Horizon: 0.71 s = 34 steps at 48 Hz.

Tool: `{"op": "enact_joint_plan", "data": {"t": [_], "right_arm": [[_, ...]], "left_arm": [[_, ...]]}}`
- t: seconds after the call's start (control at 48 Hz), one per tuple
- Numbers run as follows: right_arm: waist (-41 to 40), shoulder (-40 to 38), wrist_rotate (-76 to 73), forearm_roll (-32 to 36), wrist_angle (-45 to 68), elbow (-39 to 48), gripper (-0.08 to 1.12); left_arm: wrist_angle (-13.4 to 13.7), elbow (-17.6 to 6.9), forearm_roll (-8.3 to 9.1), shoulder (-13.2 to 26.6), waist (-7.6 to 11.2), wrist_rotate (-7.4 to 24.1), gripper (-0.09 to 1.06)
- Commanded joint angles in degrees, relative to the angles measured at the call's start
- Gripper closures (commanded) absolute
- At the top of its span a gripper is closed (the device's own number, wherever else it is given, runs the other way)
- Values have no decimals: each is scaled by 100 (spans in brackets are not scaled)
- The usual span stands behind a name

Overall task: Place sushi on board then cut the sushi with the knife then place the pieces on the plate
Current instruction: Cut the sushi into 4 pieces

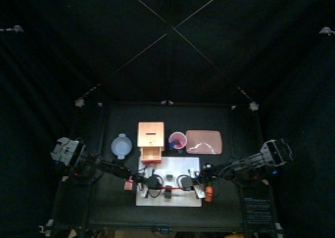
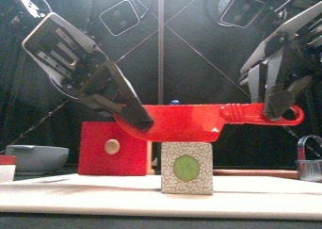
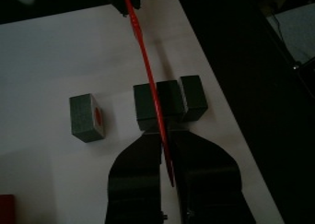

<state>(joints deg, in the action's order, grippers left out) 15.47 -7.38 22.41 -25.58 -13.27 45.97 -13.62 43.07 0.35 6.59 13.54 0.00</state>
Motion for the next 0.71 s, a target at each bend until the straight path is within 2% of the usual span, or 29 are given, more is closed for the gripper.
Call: {"op": "enact_joint_plan", "data": {"t": [0.021, 0.521, 0.708], "right_arm": [[149, -18, 26, 0, -26, -88, 62], [114, 237, 26, -9, -26, -79, 62], [123, 448, 26, -9, -26, -123, 62]], "left_arm": [[18, -114, 9, 0, -18, 26, 58], [18, -141, 0, 334, -18, 26, 57], [193, -185, -9, 510, -18, 26, 58]]}}
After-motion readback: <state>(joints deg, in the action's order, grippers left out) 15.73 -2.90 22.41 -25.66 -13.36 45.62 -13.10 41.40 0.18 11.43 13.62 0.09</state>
